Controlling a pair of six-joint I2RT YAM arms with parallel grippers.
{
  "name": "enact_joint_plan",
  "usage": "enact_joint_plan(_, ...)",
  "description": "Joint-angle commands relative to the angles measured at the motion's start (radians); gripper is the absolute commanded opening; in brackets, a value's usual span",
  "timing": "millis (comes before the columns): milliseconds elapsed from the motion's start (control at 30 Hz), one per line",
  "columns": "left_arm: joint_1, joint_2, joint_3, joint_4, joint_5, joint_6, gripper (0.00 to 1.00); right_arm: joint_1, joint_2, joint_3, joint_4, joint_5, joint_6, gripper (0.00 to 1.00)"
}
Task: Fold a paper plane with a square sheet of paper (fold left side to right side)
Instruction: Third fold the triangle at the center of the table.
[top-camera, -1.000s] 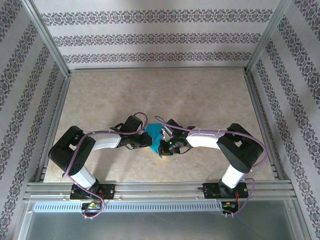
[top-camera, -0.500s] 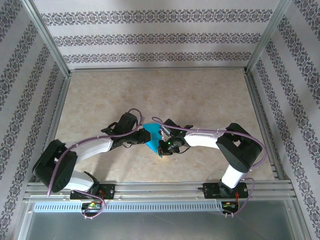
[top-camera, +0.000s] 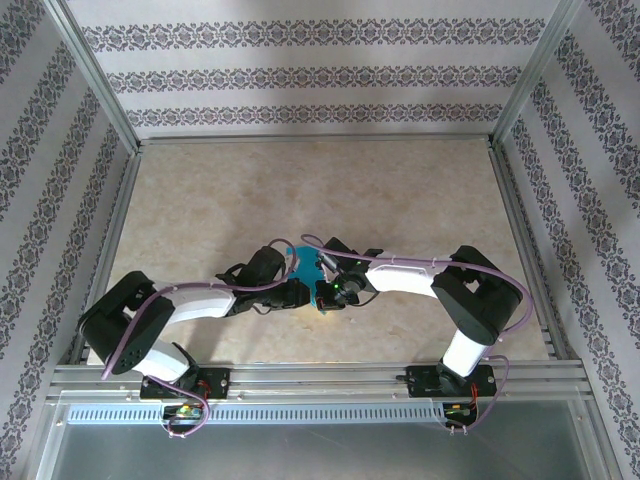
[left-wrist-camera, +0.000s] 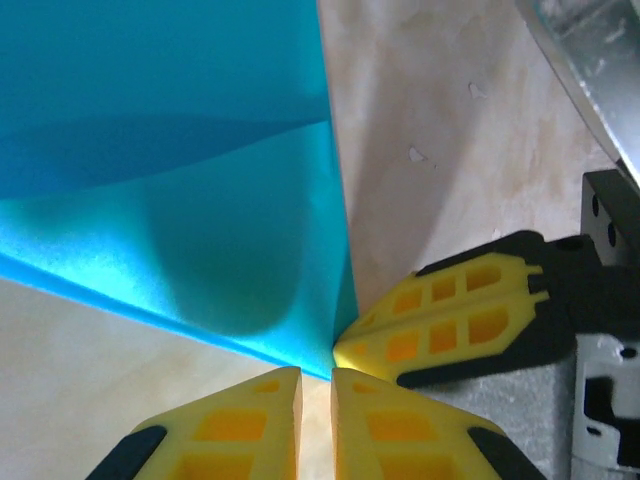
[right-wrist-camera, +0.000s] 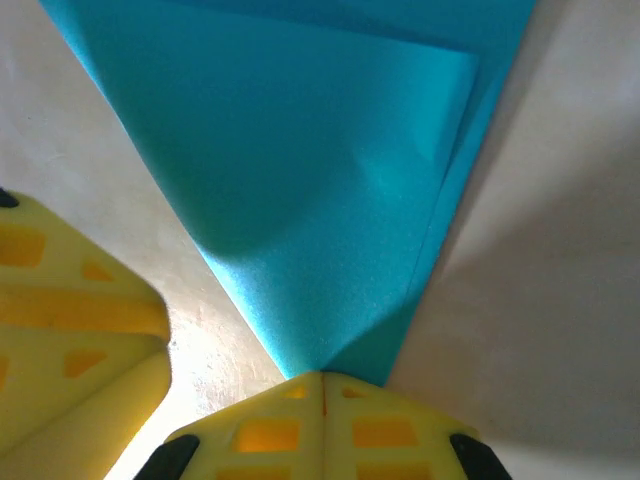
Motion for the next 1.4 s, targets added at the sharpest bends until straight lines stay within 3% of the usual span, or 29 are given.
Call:
enact_joint_plan(0,-0.01,0.025,0.006,0.103,0.011,-0.027,0.16,0.005,0.042,-0.02,-0.097,0.095,-0.013,0.0)
enact_joint_plan(900,0.036,0.123,0.015,0.142,-0.054,-0.003,0.13,0.005,0.053,-0.015,-0.122,0.111,-0.024,0.0)
enact_joint_plan(1367,0.088,0.142,0.039,0.036,-0.121,0.044,0.12,0.002,0.064,-0.001,-0.16,0.13,-0.038,0.0)
